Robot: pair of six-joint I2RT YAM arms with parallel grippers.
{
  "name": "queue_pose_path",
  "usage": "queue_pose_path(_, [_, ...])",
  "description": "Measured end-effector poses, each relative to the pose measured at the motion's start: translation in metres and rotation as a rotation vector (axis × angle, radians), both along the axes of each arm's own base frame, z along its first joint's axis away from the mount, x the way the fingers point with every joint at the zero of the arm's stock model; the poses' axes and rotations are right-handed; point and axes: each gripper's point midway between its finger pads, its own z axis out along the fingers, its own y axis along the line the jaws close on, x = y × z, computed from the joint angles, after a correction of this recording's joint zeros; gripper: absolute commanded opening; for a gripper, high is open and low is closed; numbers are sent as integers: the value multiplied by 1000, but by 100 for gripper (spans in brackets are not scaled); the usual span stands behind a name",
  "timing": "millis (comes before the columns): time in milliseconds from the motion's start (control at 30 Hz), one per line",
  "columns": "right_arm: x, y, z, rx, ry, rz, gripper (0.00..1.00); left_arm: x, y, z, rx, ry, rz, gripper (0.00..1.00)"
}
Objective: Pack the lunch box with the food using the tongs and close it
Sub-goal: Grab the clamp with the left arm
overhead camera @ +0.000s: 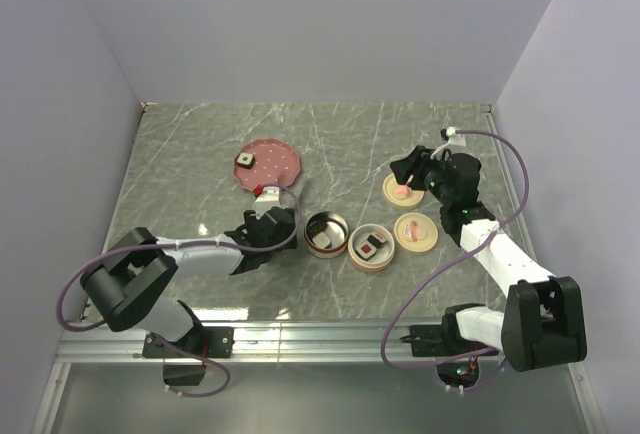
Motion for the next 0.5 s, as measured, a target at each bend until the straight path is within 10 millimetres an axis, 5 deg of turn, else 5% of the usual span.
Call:
queue_pose_path(233, [0, 0, 0, 0, -1, 0, 61, 8, 5, -6, 114, 10, 97, 46])
queue_pose_path(500, [1, -1, 0, -2, -1, -7, 61, 8, 0, -4, 138, 15, 110, 43])
